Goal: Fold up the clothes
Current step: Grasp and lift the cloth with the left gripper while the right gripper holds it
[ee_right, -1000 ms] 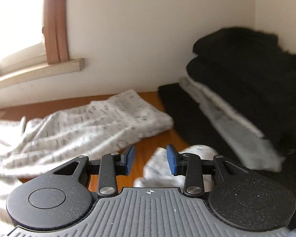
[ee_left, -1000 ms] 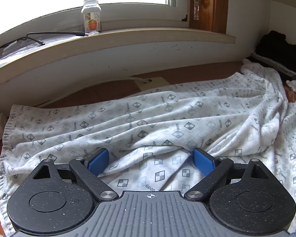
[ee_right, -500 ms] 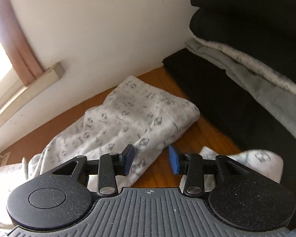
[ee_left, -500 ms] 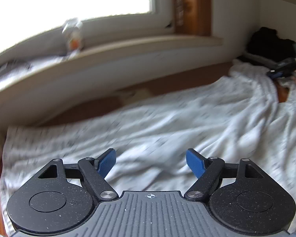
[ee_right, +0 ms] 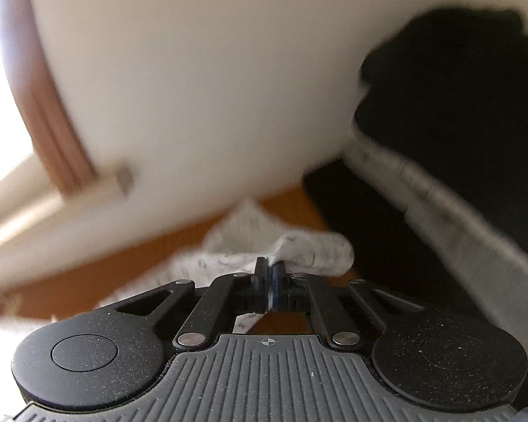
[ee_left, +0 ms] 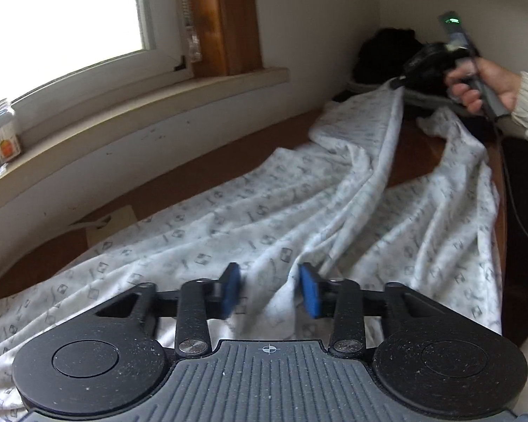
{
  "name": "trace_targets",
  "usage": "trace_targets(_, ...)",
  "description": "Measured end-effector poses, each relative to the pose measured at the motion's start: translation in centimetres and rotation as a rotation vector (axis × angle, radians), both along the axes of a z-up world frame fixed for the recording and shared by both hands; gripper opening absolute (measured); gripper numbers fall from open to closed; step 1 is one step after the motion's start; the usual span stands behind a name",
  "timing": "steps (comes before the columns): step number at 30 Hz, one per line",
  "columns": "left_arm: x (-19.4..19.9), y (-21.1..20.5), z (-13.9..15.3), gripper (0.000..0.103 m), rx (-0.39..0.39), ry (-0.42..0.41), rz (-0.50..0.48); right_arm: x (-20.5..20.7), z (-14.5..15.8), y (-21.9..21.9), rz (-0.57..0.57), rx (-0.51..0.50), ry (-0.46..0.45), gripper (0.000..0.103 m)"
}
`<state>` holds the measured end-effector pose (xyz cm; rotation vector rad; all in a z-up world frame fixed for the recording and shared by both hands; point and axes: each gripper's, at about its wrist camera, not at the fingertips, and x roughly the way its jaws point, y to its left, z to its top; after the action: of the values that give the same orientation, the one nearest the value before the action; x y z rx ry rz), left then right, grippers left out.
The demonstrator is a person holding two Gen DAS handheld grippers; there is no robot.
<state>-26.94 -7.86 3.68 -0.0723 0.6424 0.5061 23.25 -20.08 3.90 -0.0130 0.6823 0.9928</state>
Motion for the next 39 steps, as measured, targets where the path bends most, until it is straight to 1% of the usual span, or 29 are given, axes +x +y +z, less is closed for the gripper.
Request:
trace_targets(1, -0.3, 0.0, 0.3, 0.04, 0.002, -0.013, 0.012, 0.1, 0.4, -0.3, 0.002, 0.002, -0.002, 0.003)
trace_targets(2, -0.5, 0.1, 0.6, 0.043, 0.004, -0.027, 0.025, 0.1, 0.5, -0.5, 0.001, -0.002, -0.003, 0.003)
trace_targets(3, -0.7, 0.1, 0.9, 0.049, 0.007, -0.04, 0.034, 0.1, 0.4, -0.6, 0.001, -0.011, -0.002, 0.003)
trace_targets(6, -0.3, -1.1, 2.0, 0.05, 0.028, -0.073, 0.008, 0.1, 0.1, -0.9, 0.007, -0.032, -0.007, 0.003)
trace_targets(7, 0.3, -1.5, 2.1, 0.05, 0.025, -0.078, -0.015, 0.0, 0.0, -0.9, 0.007, -0.034, -0.007, 0.003)
trace_targets(10, 2.5, -2.6, 1.5, 0.05, 0.012, -0.053, -0.084, 0.0, -0.3, -1.1, 0.001, -0.035, -0.004, 0.003)
trace_targets(14, 5.1, -1.9, -0.5, 0.05, -0.001, 0.013, -0.097, 0.1, -0.7, -1.3, -0.004, -0.039, 0.004, 0.003)
trace_targets(16, 5.6, -1.0, -0.9, 0.043, -0.001, 0.022, -0.091, 0.1, -0.7, -1.2, -0.003, -0.04, 0.003, 0.003)
trace_targets(17, 5.7, -0.6, -1.0, 0.03, 0.001, 0.022, -0.088, 0.1, -0.7, -1.0, -0.001, -0.044, -0.001, 0.003)
trace_targets(18, 5.8, -0.1, -1.0, 0.01, 0.001, 0.022, -0.085, 0.1, -0.6, -0.6, 0.0, -0.048, -0.006, 0.003)
trace_targets(19, 5.6, 0.5, -0.5, 0.005, -0.008, 0.011, -0.082, 0.2, -0.5, -0.1, 0.004, -0.052, -0.011, 0.003)
trace_targets(21, 4.9, 1.8, 0.9, 0.005, -0.013, -0.034, -0.056, 0.5, 0.2, 1.6, 0.01, -0.049, -0.025, 0.003)
trace_targets(23, 4.3, 3.5, 2.8, 0.005, 0.002, -0.075, -0.016, 0.7, 1.1, 3.5, 0.013, -0.035, -0.041, 0.003)
trace_targets(25, 3.8, 5.2, 4.9, 0.004, 0.034, -0.104, 0.028, 0.7, 2.7, 5.8, 0.014, 0.005, -0.064, 0.003)
trace_targets(27, 3.4, 6.7, 7.2, 0.004, 0.071, -0.129, 0.066, 0.5, 4.8, 7.9, 0.012, 0.071, -0.102, 0.003)
trace_targets(29, 3.2, 7.9, 9.6, 0.004, 0.104, -0.159, 0.097, -0.1, 7.5, 9.1, -0.005, 0.162, -0.147, 0.002)
trace_targets(32, 3.0, 7.9, 13.1, 0.004, 0.151, -0.217, 0.095, -1.2, 11.4, 8.8, -0.045, 0.306, -0.24, 0.002)
trace_targets(33, 3.1, 7.5, 13.6, 0.004, 0.155, -0.219, 0.073, -1.5, 12.4, 8.1, -0.063, 0.346, -0.273, 0.002)
trace_targets(34, 3.5, 7.0, 13.2, 0.004, 0.138, -0.209, 0.041, -1.5, 12.4, 7.3, -0.075, 0.343, -0.293, 0.002)
trace_targets(36, 4.2, 5.9, 12.3, 0.004, 0.1, -0.188, -0.023, -1.2, 12.0, 5.9, -0.094, 0.304, -0.321, 0.002)
trace_targets(37, 4.8, 5.5, 10.9, 0.005, 0.054, -0.167, -0.057, -0.8, 10.9, 5.4, -0.114, 0.247, -0.324, 0.003)
trace_targets(38, 5.7, 5.2, 8.9, 0.007, -0.003, -0.121, -0.093, -0.2, 9.0, 5.1, -0.13, 0.148, -0.306, 0.003)
trace_targets(39, 6.6, 4.9, 6.8, 0.015, -0.057, -0.077, -0.127, 0.6, 6.9, 4.9, -0.143, 0.038, -0.282, 0.004)
